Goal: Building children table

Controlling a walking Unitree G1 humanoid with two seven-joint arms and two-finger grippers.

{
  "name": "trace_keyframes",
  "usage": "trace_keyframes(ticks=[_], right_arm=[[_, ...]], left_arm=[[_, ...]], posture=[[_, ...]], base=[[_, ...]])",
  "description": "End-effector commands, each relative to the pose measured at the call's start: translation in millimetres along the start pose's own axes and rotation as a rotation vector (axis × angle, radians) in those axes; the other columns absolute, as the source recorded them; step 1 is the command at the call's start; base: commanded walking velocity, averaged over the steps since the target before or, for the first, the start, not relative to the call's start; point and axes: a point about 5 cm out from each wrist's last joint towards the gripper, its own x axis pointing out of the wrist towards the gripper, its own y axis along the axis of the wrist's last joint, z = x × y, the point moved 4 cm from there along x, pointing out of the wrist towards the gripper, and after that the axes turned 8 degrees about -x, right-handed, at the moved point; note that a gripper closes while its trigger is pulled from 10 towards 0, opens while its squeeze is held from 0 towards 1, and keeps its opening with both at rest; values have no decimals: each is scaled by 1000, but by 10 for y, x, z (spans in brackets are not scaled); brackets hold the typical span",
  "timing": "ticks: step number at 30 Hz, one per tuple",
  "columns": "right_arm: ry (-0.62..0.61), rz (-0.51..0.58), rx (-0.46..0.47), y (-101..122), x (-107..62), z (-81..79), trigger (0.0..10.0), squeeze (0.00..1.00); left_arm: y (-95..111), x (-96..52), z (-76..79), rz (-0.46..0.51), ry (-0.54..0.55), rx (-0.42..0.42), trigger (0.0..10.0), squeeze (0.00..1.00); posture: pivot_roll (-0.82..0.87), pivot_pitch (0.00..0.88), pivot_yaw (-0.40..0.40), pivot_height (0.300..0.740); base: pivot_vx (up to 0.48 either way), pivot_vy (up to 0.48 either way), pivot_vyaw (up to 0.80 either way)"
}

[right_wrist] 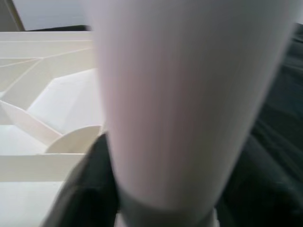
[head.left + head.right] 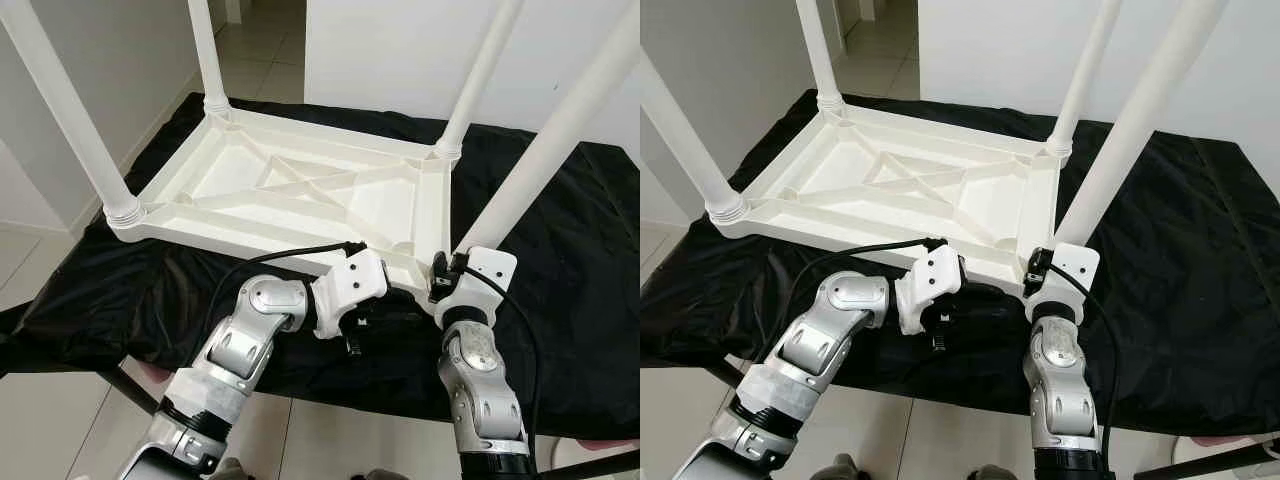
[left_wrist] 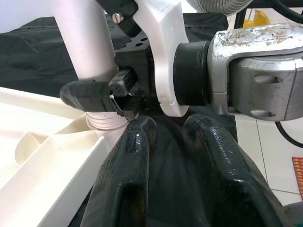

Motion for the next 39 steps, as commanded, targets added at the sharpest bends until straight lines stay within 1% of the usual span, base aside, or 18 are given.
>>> trace_keyframes(ticks=[1,5,8,10,13,14,15,16,18,22,24,27,29,32,33,34,35,39], right_arm=[[-23,-46,56,-73,-48,-33,10000,1000],[38,3,57,-28,-82,13,10000,1000],[123,3,36,-99,-103,120,10000,1000],[123,3,36,-99,-103,120,10000,1000],[226,4,1,-149,-124,174,10000,1000],[297,13,-37,-164,-130,207,10000,341],[297,13,-37,-164,-130,207,10000,341],[419,19,-84,-183,-136,252,10000,0],[419,19,-84,-183,-136,252,10000,0],[551,59,-142,-122,-45,247,10000,0],[551,59,-142,-122,-45,247,10000,0],[613,90,-167,-58,25,192,10000,0],[686,115,-190,5,113,86,10000,0],[710,118,-201,19,147,41,10000,0],[744,114,-211,10,154,-1,4235,0],[763,110,-216,-1,152,-22,4235,0],[773,101,-216,-21,147,-26,0,0],[786,78,-217,-82,126,5,0,0]], left_arm=[[9,-8,-72,8,102,2,10000,0],[7,-17,-75,8,110,0,10000,0],[7,-21,-72,8,111,0,10000,0],[7,-21,-72,8,111,0,10000,0],[6,-25,-74,7,111,0,10000,0],[9,-25,-79,6,111,1,10000,0],[9,-25,-79,6,111,1,10000,0],[14,-23,-86,6,111,3,10000,0],[14,-23,-86,6,111,3,10000,0],[25,-13,-101,8,110,7,10000,0],[25,-13,-101,8,110,7,10000,0],[37,-9,-111,10,110,10,10000,0],[46,-8,-118,10,111,13,10000,0],[51,-7,-119,11,112,14,10000,0],[55,-8,-120,12,114,14,10000,0],[58,-8,-120,13,115,14,10000,0],[58,-12,-122,13,118,15,10000,0],[53,-22,-123,12,123,14,10000,0]], posture=[[-24,0,-14,740],[-20,0,-17,740],[-20,0,-16,740],[-20,0,-16,740],[-20,0,-14,740],[-21,0,-13,740],[-21,0,-13,740],[-22,0,-12,740],[-22,0,-12,740],[-20,0,-8,740],[-20,0,-8,740],[-18,0,-7,740],[-13,0,-8,740],[-10,0,-9,740],[-4,0,-14,740],[-4,0,-14,740],[-4,0,-14,740],[0,0,-18,740]], base=[[0,0,0],[0,0,0],[0,0,0],[0,0,0],[0,0,0],[0,0,0],[0,0,0],[0,0,0],[0,0,0],[0,0,0],[0,0,0],[0,0,0],[0,0,0],[0,0,0],[0,0,0],[0,0,0],[0,0,0],[0,0,0]])
